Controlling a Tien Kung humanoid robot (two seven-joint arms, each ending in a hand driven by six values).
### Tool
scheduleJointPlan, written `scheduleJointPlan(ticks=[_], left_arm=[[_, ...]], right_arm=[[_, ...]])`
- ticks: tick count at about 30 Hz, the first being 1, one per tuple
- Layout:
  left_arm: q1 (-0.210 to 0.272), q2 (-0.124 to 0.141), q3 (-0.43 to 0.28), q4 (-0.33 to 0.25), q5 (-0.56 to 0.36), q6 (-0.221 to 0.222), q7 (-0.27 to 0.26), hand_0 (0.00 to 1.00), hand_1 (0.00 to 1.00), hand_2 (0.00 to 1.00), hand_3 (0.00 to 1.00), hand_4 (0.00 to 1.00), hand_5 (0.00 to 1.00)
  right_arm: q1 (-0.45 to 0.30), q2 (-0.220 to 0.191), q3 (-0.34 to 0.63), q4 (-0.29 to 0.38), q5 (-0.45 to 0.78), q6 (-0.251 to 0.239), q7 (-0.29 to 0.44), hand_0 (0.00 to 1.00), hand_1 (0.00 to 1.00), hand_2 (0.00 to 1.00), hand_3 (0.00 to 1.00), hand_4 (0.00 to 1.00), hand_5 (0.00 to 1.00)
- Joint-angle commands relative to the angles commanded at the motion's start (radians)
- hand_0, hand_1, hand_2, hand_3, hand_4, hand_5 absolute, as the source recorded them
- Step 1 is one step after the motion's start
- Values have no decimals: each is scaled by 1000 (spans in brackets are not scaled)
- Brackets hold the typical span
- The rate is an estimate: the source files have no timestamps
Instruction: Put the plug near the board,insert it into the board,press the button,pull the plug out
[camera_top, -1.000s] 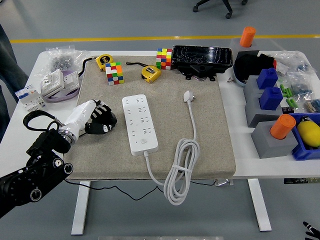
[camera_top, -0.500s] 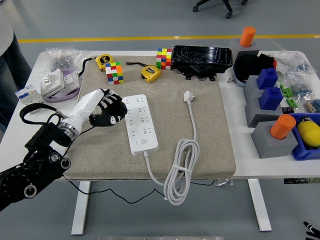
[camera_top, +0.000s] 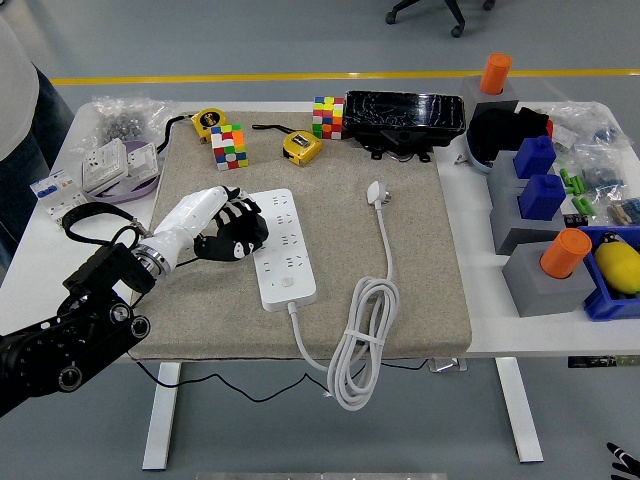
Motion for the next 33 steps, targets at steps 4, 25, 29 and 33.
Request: scheduleJointPlan(ticks=[4,25,29,33], left_arm=[[2,-5,5,2,4,-1,6,368,479,533,566,651,2],[5,-1,7,11,25,-28,19,388,485,535,566,648,2],[7,-1,5,10,35,-28,21,388,485,535,566,648,2],[4,0,2,7,42,-27,23,392,482,534,565,648,2]], right_arm=[[2,1,-1,2,0,0,1,657,665,663,555,911,506],[3,-1,-4,5,1,0,0,657,664,664,554,910,507],[1,-1,-4,4,2,0,0,657,664,664,554,910,507],[2,-1,-4,3,2,0,0,657,665,664,554,911,506]])
